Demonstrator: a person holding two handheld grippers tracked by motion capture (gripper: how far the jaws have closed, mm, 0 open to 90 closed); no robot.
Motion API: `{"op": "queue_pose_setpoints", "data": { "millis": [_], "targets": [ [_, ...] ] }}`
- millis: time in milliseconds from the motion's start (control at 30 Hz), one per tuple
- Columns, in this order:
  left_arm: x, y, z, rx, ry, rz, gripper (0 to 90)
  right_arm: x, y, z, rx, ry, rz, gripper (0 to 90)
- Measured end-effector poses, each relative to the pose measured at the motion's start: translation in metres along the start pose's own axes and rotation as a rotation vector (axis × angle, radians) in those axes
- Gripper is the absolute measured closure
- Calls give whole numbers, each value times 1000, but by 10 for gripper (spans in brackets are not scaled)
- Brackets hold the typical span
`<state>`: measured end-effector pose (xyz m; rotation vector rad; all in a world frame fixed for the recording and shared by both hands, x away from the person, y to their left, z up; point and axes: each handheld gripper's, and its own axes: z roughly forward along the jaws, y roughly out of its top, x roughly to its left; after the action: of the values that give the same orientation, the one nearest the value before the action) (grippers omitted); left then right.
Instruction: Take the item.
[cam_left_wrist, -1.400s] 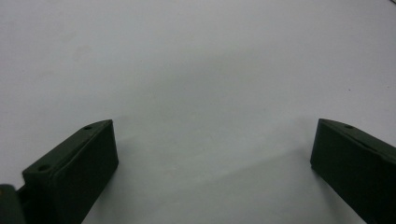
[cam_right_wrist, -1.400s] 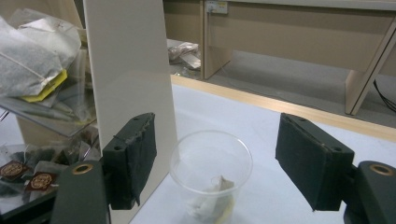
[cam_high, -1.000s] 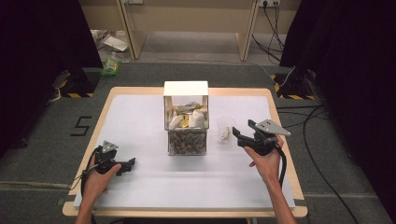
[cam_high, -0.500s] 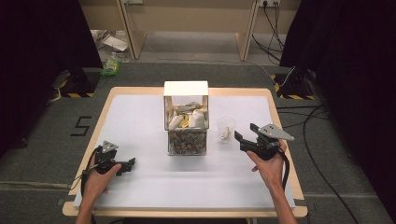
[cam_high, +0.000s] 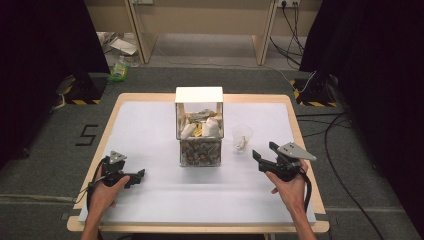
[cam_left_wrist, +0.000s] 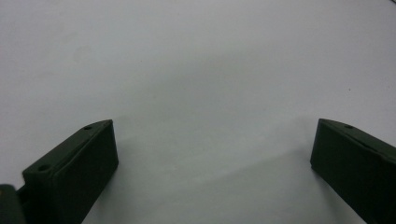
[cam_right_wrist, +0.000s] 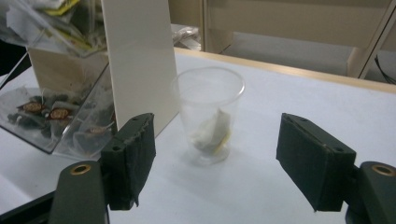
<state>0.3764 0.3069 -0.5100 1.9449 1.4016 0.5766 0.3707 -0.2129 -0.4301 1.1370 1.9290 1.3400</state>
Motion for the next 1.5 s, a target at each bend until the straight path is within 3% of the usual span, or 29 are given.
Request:
{"op": "queue_pose_setpoints", "data": {
  "millis": [800, 1133, 1500],
  "targets": [
    [0, 0, 0, -2, 0, -1, 0, 8, -35, -3, 78, 36, 16, 243],
    [0, 0, 0, -1, 0, 1, 0, 9, -46, -10, 100, 37, 54, 239],
    [0, 0, 0, -1, 0, 0, 0, 8, -57, -17, 120, 32, 63, 235]
  ]
}}
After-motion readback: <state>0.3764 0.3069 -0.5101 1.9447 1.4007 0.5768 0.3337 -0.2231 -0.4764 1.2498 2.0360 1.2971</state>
